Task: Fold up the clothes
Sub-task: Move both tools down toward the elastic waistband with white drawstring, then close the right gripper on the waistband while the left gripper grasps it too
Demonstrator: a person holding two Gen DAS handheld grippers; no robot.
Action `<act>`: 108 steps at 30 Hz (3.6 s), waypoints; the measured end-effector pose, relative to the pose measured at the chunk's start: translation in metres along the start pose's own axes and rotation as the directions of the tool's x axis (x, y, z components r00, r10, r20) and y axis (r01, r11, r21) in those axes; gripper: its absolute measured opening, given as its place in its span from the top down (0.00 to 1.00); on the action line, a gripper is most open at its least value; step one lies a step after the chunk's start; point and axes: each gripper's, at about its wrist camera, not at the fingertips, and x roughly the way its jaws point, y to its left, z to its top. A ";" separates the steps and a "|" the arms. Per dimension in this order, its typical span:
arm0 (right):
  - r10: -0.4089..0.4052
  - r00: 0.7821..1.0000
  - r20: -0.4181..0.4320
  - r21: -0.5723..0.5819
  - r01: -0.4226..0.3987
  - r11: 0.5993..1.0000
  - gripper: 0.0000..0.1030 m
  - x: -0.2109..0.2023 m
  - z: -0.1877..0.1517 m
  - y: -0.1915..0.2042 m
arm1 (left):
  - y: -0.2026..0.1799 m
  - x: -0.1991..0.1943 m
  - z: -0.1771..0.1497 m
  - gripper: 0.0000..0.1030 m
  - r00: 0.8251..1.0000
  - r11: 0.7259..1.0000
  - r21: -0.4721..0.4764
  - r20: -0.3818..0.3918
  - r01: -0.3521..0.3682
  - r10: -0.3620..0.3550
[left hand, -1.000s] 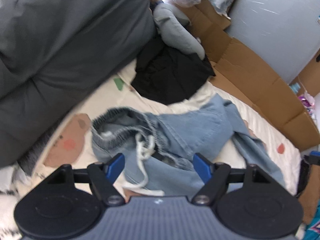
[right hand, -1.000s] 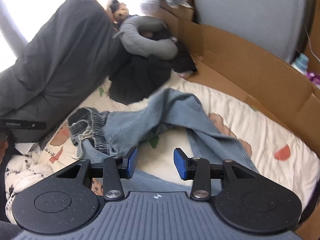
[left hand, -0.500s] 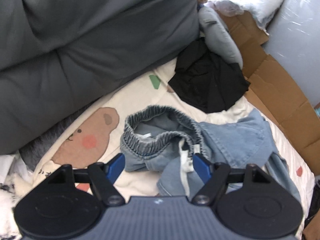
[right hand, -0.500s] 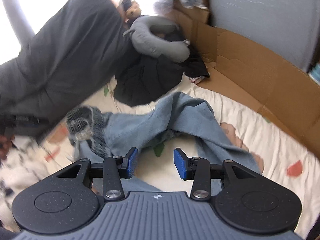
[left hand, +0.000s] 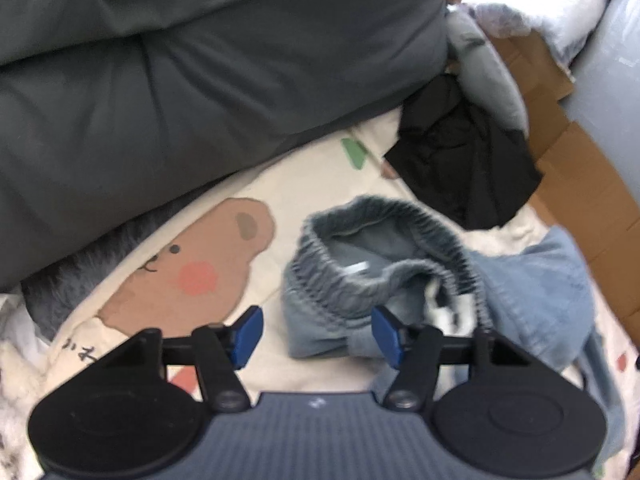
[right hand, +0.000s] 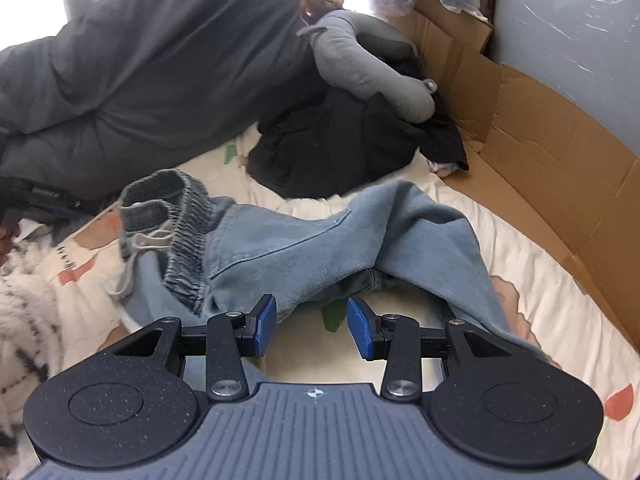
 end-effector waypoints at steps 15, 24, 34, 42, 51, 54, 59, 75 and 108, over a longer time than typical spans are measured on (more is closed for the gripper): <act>0.008 1.000 -0.004 -0.361 -0.008 0.933 0.56 0.044 -0.022 0.034 | 0.003 0.034 -0.036 0.39 0.997 1.000 -0.022 -0.080 0.012 -0.014; 0.084 0.996 -0.032 -0.553 -0.088 0.828 0.56 0.058 -0.020 0.057 | 0.006 0.027 -0.053 0.39 0.992 0.999 -0.043 -0.125 0.016 -0.021; 0.017 1.000 0.022 -0.778 0.007 0.628 0.58 0.081 -0.041 0.075 | 0.008 0.030 -0.062 0.39 0.990 0.997 -0.075 -0.139 0.004 -0.014; 0.013 0.995 0.094 -0.844 0.073 0.531 0.54 0.082 -0.057 0.087 | 0.013 0.029 -0.070 0.39 0.992 0.994 -0.108 -0.130 -0.024 0.010; 0.055 0.990 0.133 -0.902 0.097 0.421 0.55 0.079 -0.076 0.105 | 0.018 0.025 -0.071 0.39 0.993 0.991 -0.120 -0.112 -0.055 0.041; 0.049 0.983 0.179 -0.925 0.151 0.349 0.54 0.083 -0.086 0.111 | 0.018 0.025 -0.073 0.39 0.993 0.991 -0.119 -0.104 -0.064 0.051; 0.022 0.979 0.203 -0.923 0.184 0.337 0.55 0.088 -0.095 0.118 | 0.022 0.021 -0.080 0.39 0.994 0.988 -0.138 -0.093 -0.072 0.060; 0.017 0.982 0.186 -0.918 0.168 0.359 0.82 0.091 -0.072 0.124 | 0.026 0.023 -0.060 0.39 0.999 0.983 -0.175 -0.035 -0.047 0.042; -0.108 0.972 0.206 -0.535 0.205 0.820 0.89 0.113 0.119 0.051 | -0.015 0.090 -0.003 0.41 0.998 0.897 0.437 0.035 -0.067 0.058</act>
